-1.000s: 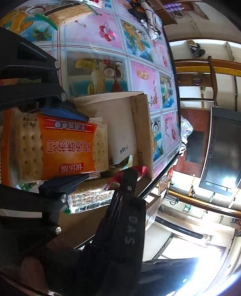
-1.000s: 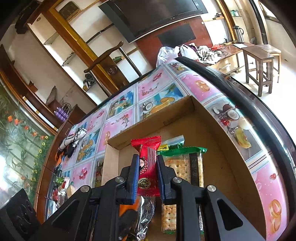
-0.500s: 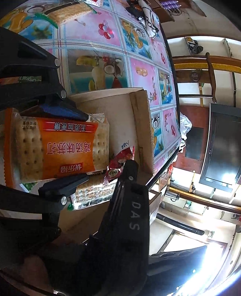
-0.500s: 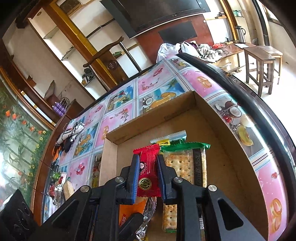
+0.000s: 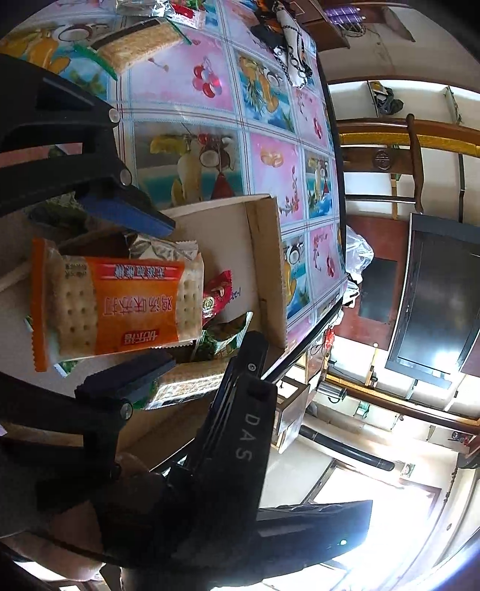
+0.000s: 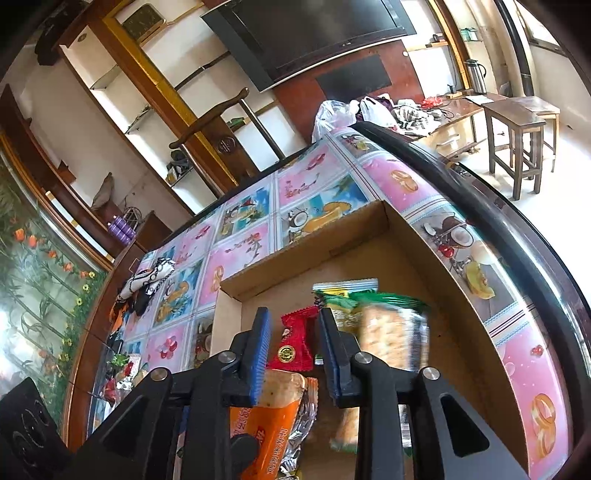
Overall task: Organize snacks
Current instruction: 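Lower the orange pack and red candy into the box and open both grippers, then move back to the pile and grasp a green-ended cracker sleeve with the right gripper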
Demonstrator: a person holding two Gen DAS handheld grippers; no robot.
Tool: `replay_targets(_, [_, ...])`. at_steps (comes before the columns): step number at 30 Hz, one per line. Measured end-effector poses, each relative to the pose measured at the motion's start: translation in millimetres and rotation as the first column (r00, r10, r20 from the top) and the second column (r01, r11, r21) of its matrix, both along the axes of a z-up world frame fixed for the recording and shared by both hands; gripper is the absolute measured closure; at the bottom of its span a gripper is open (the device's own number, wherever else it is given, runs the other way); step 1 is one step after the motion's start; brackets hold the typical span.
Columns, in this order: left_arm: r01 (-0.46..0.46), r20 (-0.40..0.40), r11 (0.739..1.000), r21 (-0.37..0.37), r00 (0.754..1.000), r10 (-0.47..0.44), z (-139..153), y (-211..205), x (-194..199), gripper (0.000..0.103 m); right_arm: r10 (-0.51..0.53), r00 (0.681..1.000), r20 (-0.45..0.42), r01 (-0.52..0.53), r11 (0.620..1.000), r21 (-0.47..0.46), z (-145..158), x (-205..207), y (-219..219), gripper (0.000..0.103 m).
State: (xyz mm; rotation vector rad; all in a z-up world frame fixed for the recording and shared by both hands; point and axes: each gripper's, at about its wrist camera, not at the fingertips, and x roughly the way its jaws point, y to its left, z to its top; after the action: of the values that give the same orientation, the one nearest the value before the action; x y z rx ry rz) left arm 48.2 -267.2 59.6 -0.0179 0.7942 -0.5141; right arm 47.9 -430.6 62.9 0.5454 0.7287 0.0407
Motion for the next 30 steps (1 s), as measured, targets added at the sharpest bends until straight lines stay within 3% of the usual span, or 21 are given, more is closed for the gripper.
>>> replay_targets(9, [-0.044, 0.006, 0.999, 0.014, 0.999, 0.044, 11, 39, -2, 0.038, 0.051, 0.998, 0.026, -0.050, 0.998, -0.037, 6, -1, 17, 0.075])
replay_targets(18, [-0.203, 0.025, 0.977, 0.071, 0.979, 0.201, 9, 137, 6, 0.032, 0.062, 0.998, 0.024, -0.061, 0.997, -0.054, 7, -3, 23, 0.075])
replay_targets(22, [-0.332, -0.002, 0.940, 0.078, 0.943, 0.333, 4, 196, 14, 0.031, 0.071, 0.997, 0.021, -0.069, 0.995, -0.071, 7, -2, 27, 0.073])
replay_targets(26, [-0.497, -0.054, 0.860, 0.116, 0.861, 0.505, -8, 250, 26, 0.029, 0.076, 0.997, 0.016, -0.075, 0.994, -0.082, 5, -2, 31, 0.072])
replay_targets(30, [-0.527, -0.124, 0.838, 0.140, 0.830, 0.543, -22, 266, 35, 0.028, 0.078, 0.997, 0.014, -0.076, 0.994, -0.084, 4, -2, 32, 0.071])
